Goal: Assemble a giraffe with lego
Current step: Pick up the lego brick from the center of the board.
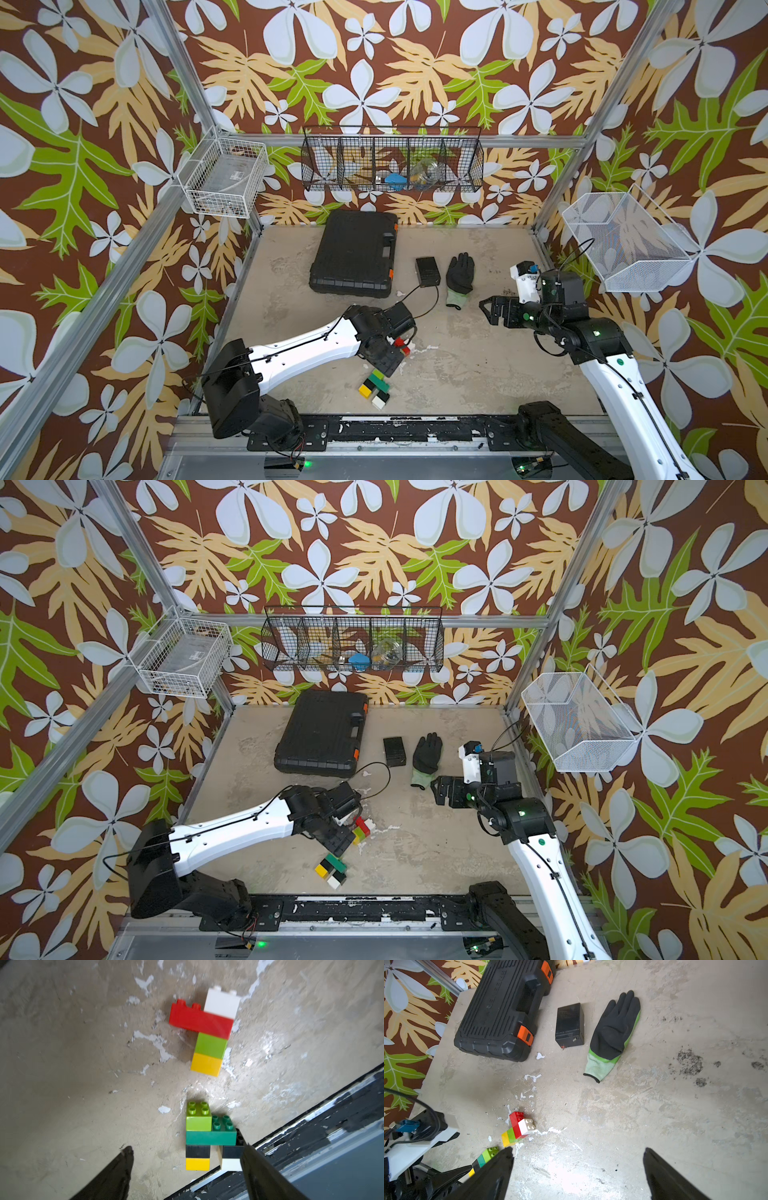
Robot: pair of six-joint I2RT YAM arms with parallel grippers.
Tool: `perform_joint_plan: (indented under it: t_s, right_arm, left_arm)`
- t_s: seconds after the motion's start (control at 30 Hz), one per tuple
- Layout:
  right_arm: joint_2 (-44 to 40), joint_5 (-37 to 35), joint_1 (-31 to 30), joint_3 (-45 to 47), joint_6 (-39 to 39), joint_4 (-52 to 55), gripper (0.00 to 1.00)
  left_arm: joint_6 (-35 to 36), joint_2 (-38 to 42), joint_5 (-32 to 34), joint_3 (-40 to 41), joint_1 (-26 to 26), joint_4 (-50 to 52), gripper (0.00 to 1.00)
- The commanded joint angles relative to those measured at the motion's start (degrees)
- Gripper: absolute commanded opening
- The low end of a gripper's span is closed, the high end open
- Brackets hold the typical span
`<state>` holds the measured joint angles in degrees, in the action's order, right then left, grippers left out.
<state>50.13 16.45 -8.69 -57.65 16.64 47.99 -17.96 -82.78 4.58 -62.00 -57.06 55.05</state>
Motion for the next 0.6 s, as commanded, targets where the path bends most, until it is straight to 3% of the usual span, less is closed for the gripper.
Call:
perform_joint_plan:
  t_s: [0.0, 0.57]
  right_arm:
    - [-0.8, 2.7, 0.0, 2.8, 2.8, -1.5, 1.0]
    - [-4.3, -0.2, 0.0, 3.1, 5.9, 0.2, 1.0]
  left_arm:
    - [-1.6, 1.4, -1.8, 2.6, 0.1, -2.3, 0.84]
    - [-0.9, -3.5, -4.0, 7.3, 0.1, -8.8, 0.79]
